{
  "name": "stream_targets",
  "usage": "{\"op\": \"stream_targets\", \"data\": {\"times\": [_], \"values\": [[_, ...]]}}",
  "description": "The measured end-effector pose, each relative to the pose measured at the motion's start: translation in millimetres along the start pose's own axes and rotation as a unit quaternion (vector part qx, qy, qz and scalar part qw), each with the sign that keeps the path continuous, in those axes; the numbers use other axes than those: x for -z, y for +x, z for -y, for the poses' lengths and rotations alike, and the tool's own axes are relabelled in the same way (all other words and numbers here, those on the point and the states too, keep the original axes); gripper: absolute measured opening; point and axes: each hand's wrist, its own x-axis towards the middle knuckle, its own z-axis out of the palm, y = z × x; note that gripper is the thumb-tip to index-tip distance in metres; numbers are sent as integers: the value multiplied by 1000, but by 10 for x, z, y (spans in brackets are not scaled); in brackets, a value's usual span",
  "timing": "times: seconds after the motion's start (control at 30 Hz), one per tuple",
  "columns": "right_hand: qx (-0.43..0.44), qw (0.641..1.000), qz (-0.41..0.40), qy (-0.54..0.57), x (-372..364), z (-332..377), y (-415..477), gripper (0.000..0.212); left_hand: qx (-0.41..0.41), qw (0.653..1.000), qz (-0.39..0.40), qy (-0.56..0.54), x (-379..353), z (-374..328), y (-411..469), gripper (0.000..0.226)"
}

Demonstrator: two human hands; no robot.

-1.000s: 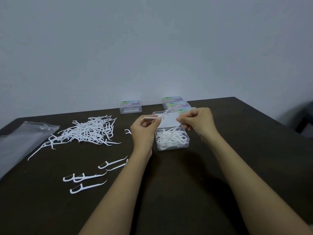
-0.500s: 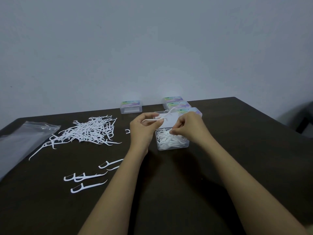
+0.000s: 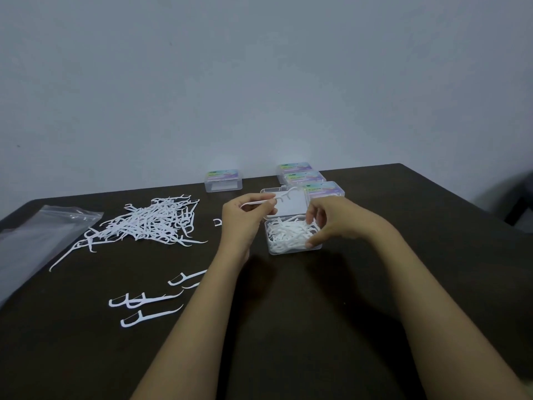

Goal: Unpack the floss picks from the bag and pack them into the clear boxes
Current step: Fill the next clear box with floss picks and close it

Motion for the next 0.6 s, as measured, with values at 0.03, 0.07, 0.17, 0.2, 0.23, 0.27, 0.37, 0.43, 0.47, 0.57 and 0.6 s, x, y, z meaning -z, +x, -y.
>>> {"op": "stream_targets", "data": {"times": [0.03, 0.07, 0.17, 0.2, 0.23, 0.27, 0.37, 0.43, 0.47, 0.57, 0.6], "values": [[0, 1000, -2, 2, 14, -16, -3, 35, 7, 1000, 0, -7, 4, 3, 4, 10], [-1, 1000, -6, 2, 29, -31, -7, 32, 14, 1000, 0, -15, 7, 7, 11, 9], [-5, 1000, -17, 4, 47, -61, -16, 24, 26, 999, 5, -32, 10, 12, 17, 9], [-5, 1000, -17, 3, 46, -64, -15, 22, 29, 999, 7, -36, 9, 14, 17, 10], [-3, 1000, -17, 2, 46, -66, -12, 20, 33, 999, 10, -39, 7, 14, 16, 11], [0, 1000, -18, 3, 50, -69, -12, 18, 38, 998, 12, -40, 5, 14, 15, 12], [8, 999, -39, 21, 81, -88, -14, 14, 47, 998, 20, -38, 1, 8, 1, 14], [11, 997, -66, 35, 98, -100, -5, 12, 45, 998, 22, -38, 4, 3, -11, 14], [9, 996, -79, 36, 103, -101, -2, 11, 44, 998, 22, -38, 2, 3, -13, 14], [7, 994, -109, 30, 100, -94, 15, 11, 39, 998, 18, -35, 2, 4, -7, 13], [10, 992, -121, 29, 99, -94, 18, 11, 37, 998, 15, -38, 3, 7, -4, 12]]}}
